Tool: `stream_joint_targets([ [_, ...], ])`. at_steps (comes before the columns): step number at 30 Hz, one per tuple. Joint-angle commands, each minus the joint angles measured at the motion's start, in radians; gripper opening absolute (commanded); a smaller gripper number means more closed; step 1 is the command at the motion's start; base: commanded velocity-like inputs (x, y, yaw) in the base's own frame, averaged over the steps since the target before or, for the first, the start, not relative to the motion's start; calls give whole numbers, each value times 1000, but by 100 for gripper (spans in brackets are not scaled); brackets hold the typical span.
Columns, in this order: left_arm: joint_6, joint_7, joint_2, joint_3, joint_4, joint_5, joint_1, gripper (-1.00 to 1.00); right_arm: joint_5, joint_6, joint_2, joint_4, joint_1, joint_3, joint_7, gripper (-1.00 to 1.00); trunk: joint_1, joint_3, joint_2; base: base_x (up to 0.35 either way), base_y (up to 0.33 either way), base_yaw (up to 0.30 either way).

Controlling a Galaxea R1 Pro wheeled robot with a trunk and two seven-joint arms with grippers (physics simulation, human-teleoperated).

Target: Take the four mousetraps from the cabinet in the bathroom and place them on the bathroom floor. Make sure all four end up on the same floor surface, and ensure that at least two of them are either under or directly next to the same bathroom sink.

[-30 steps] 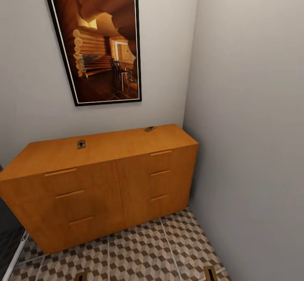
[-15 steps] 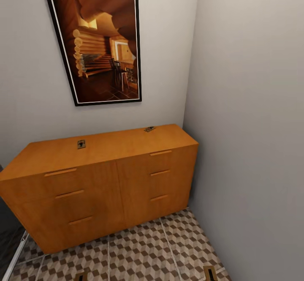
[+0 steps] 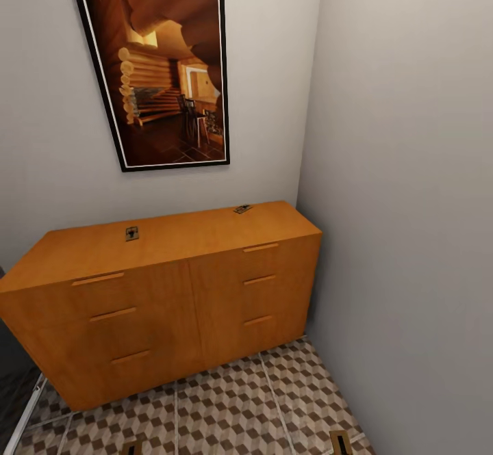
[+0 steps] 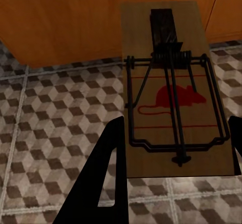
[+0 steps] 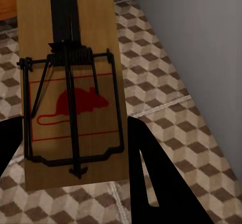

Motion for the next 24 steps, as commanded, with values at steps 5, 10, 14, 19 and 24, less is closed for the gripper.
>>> stream_joint_targets([
  [5,-4,7,-1,-9,3,-1,-1,-100,-2,-2,-1,-1,-1,9,-5,-100,0,-1,-1,0,0,0],
  [10,-4,7,-1,-8,3,-1,-1,-100,0,-2,-1,-1,-1,9,-5,-100,0,-1,-1,0,0,0],
  [14,-4,7,-1,-8,3,-1,-1,-100,0,-2,-1,-1,-1,8,-5,-100,0,-1,-1,0,0,0],
  [19,-4,7,-1,-9,3,-1,-1,-100,0,-2,-1,-1,-1,8,-5,-100,0,-1,-1,0,0,0],
  [24,-4,7,-1,-8,3,-1,-1,-100,0,-2,1,-1,0,8,-5,-100,0,-1,-1,0,0,0],
])
